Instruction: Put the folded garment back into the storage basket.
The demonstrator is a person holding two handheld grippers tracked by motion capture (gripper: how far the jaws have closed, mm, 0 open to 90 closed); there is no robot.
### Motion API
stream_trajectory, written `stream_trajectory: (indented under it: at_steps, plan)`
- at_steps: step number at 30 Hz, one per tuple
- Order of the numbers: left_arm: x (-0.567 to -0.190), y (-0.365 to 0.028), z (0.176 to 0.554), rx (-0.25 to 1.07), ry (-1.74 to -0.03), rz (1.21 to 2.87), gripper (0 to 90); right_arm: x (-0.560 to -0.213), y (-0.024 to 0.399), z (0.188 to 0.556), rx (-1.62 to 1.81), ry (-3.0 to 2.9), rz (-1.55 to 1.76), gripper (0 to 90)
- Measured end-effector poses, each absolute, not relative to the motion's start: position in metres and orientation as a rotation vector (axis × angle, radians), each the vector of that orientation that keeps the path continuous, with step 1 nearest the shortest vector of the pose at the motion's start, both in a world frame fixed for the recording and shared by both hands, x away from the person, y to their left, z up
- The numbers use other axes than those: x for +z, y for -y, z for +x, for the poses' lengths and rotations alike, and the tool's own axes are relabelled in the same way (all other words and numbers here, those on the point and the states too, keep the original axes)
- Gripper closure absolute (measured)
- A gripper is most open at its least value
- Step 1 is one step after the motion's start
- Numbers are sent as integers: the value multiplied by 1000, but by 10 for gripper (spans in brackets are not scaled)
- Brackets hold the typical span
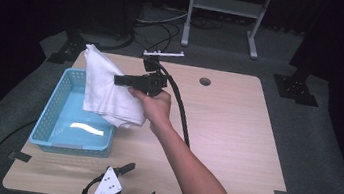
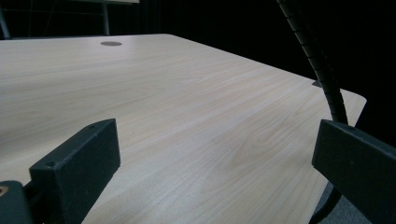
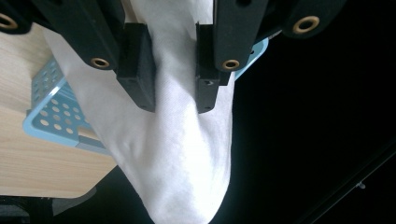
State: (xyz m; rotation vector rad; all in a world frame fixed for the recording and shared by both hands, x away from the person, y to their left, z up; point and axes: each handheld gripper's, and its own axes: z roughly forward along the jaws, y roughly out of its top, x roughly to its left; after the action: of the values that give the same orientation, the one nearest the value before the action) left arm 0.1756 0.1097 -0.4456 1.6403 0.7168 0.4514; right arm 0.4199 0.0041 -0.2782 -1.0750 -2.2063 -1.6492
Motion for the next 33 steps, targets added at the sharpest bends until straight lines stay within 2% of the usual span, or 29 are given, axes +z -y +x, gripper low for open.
stream_trajectory:
  at_steps: [33]
  plan:
    - [-446,-110,176,450,-717,1637,6,-287,-44,428,-1595,2226,-1086,718]
